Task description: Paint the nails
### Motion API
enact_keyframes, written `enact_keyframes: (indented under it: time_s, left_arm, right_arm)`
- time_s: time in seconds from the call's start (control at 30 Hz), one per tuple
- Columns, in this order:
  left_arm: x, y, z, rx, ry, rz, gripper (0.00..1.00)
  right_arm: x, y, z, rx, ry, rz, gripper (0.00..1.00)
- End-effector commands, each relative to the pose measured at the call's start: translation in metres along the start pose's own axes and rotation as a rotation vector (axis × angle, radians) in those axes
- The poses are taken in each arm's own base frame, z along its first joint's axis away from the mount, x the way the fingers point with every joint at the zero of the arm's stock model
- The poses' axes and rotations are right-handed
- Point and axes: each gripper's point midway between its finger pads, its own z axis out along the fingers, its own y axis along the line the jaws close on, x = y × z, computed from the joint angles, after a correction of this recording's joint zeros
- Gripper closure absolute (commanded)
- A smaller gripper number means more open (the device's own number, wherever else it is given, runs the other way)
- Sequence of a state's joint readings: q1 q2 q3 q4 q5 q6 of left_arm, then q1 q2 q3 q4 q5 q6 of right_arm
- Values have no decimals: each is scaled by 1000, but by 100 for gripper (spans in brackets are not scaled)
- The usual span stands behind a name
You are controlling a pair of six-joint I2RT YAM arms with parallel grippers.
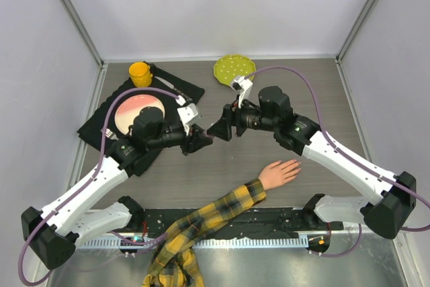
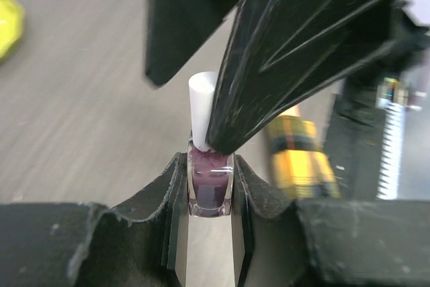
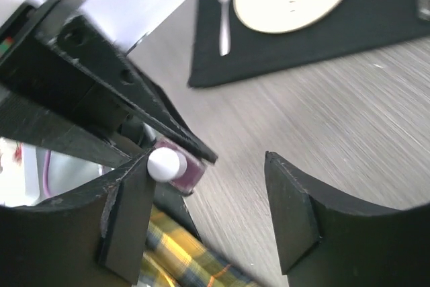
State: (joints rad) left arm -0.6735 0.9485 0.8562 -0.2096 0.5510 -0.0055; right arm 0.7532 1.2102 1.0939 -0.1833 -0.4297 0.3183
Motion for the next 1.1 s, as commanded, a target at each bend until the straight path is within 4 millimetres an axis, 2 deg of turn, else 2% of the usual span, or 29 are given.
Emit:
enact_keyframes:
  time_s: [0.0, 0.03, 0.07, 0.13, 0.17, 0.3, 0.37, 0.5, 0.77, 0.8, 0.87, 0.9, 1.03, 1.07]
  left_arm:
    - [-31, 28, -10, -172, -97, 124, 100]
    - [-29, 34, -11, -207, -95, 122, 100]
    - [-31, 37, -13, -229, -105, 126, 100]
    - [-29, 42, -14, -260, -105, 125, 100]
    - [-31, 48, -16, -294, -114, 124, 100]
    - [-29, 54, -15, -327, -115, 103, 100]
    - [-28, 54, -14, -325, -116, 95, 100]
    - [-29, 52, -13, -316, -121, 92, 100]
    - [-30, 47, -14, -293, -136, 96, 100]
    - [-31, 46, -14, -287, -138, 97, 100]
    - [-31, 43, -13, -269, -140, 99, 100]
    - [-33, 41, -14, -264, -145, 101, 100]
    - [-36, 33, -15, -223, -171, 104, 100]
    - [-37, 29, -14, -205, -177, 103, 100]
  right_arm:
    - [-52, -3, -19, 173, -165, 80, 29]
    - [-53, -2, -19, 185, -165, 88, 29]
    - [-63, -2, -21, 217, -193, 85, 29]
    - [-58, 2, -16, 240, -170, 79, 29]
    - [-64, -1, -14, 277, -184, 74, 31]
    - [-62, -2, -2, 359, -161, 56, 45]
    - [-65, 6, 5, 352, -159, 40, 46]
    - [-64, 8, 18, 363, -146, 21, 48]
    - [-58, 9, 25, 348, -124, 23, 50]
    - [-57, 10, 27, 340, -119, 24, 57]
    - [-55, 16, 28, 307, -110, 26, 62]
    - [-55, 18, 28, 296, -109, 23, 68]
    - [-53, 23, 26, 263, -108, 23, 74]
    - [-51, 24, 24, 257, -106, 18, 78]
